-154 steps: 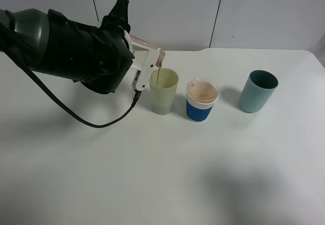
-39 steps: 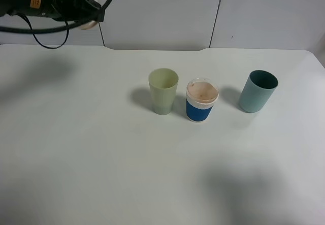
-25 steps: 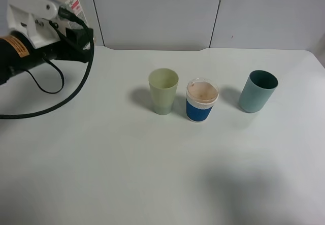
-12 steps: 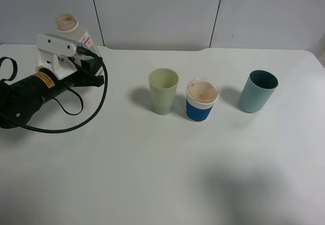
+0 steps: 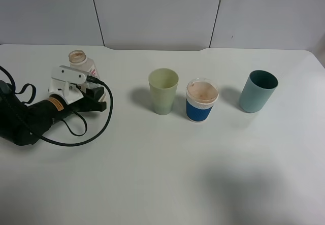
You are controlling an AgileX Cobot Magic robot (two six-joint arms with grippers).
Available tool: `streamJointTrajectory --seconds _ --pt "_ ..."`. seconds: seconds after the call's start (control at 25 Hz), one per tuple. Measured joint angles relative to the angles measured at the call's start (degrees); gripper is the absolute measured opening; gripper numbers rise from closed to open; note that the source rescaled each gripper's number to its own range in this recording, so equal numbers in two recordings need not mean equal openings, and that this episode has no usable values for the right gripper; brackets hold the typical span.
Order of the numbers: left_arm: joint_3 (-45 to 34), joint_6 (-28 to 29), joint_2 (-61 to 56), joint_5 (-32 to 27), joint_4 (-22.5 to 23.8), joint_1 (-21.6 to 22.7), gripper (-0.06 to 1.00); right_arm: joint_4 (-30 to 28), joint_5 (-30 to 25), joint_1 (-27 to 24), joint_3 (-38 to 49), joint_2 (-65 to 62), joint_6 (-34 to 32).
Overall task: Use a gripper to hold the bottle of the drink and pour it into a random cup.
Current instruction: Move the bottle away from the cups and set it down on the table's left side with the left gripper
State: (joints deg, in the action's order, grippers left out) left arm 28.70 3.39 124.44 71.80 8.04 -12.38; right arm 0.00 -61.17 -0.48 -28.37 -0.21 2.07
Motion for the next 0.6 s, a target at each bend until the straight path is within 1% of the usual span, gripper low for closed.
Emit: streamJointTrajectory --seconds 0.16,0.48,0.52,0.56,0.6 --pt "0.0 0.0 0.6 1.2 0.0 0.2 0.00 0.0 0.0 0.0 0.0 0.0 0.0" --pt "0.0 0.2 0.6 1.2 0.1 0.2 0.00 0.0 0.0 0.0 0.0 0.0 0.0" --pt "0.0 0.6 0.6 1.2 0.0 0.2 0.06 0.0 0.0 0.0 0.0 0.0 0.0" --pt "0.0 1.7 0.6 0.9 -0.1 0.2 0.14 0.0 0.0 0.0 0.0 0.0 0.0" --pt "0.0 3.1 0.8 -0.2 -0.4 0.2 0.28 0.0 0.0 0.0 0.0 0.0 0.0"
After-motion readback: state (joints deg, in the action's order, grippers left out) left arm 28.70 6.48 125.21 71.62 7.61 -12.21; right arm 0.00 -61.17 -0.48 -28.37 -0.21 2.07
